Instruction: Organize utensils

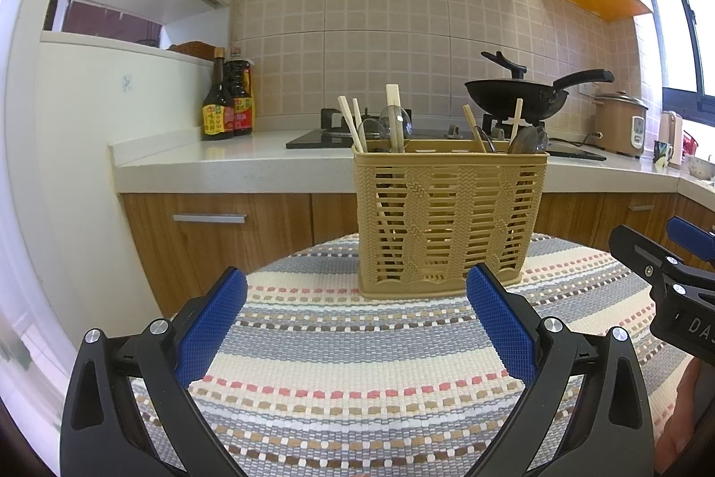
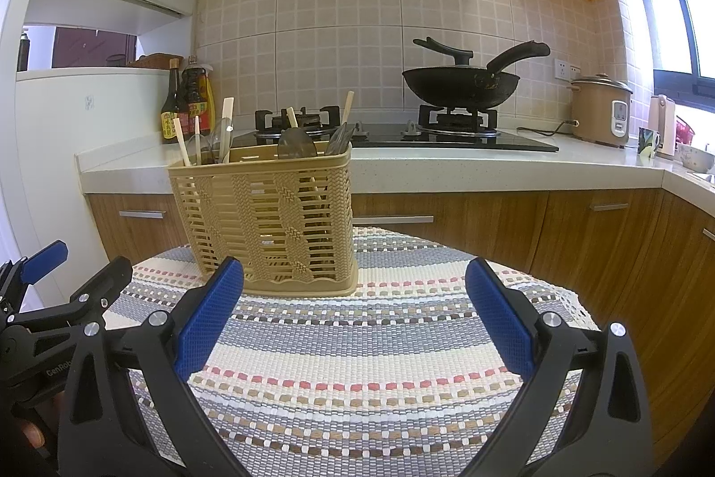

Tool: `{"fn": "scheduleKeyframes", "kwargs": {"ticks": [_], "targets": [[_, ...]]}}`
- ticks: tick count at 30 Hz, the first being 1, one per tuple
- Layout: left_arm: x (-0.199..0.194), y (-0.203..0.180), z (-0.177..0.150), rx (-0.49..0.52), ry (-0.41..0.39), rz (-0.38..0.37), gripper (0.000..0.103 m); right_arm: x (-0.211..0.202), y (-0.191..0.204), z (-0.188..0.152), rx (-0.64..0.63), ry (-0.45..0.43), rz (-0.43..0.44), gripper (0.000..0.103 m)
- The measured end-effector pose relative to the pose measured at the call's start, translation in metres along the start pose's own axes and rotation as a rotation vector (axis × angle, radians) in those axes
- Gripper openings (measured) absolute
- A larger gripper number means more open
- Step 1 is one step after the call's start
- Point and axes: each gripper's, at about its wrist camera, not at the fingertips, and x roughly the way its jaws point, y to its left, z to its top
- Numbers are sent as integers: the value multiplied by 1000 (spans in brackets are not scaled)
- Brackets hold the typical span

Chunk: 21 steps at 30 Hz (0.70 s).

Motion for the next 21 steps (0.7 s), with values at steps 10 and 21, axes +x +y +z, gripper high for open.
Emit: {"fn": "scheduleKeyframes", "kwargs": {"ticks": [10, 21], "targets": [[0, -1, 0, 9, -1, -5, 95, 2, -2, -1, 1, 7, 11, 95], [0, -1, 0, 11, 1, -6, 95, 1, -3, -1, 0, 7, 11, 95]]}}
